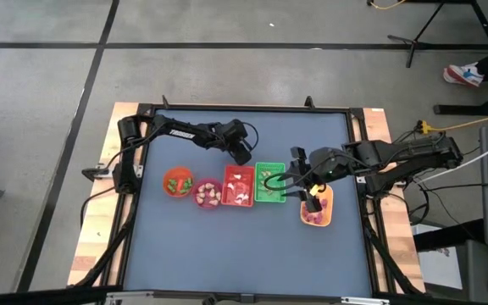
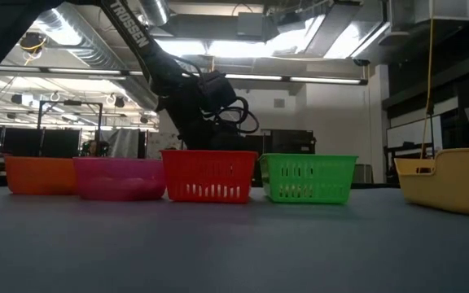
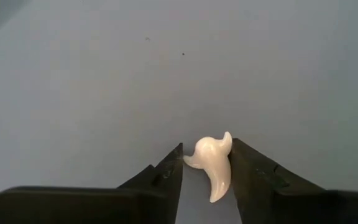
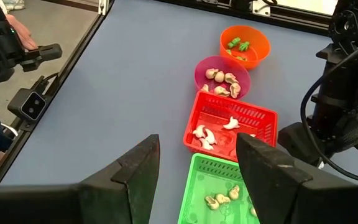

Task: Sort Halloween decoration
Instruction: Put the white ghost toy into the red bin

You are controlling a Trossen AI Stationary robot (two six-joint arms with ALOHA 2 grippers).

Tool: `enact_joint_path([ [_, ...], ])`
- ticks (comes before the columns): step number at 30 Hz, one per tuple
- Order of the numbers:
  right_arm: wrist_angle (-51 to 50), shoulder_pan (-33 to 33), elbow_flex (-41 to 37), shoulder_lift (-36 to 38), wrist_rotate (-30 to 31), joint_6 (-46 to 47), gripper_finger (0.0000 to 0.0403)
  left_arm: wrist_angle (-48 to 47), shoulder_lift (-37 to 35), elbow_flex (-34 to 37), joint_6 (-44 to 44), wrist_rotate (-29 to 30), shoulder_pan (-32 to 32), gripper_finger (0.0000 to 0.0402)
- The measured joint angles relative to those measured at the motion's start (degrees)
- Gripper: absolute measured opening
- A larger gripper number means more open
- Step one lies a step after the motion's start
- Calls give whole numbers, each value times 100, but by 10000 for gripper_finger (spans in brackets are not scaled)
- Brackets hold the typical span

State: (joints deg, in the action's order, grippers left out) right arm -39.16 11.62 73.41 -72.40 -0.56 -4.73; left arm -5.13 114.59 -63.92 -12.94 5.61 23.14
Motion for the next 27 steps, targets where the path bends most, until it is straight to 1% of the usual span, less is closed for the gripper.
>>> enact_joint_path([
  [6, 0, 0, 0, 0, 0, 0, 211, -2, 4, 0, 2, -10, 0, 87],
  [27, 0, 0, 0, 0, 0, -2, 211, -26, 9, 11, -9, -13, 0, 85],
])
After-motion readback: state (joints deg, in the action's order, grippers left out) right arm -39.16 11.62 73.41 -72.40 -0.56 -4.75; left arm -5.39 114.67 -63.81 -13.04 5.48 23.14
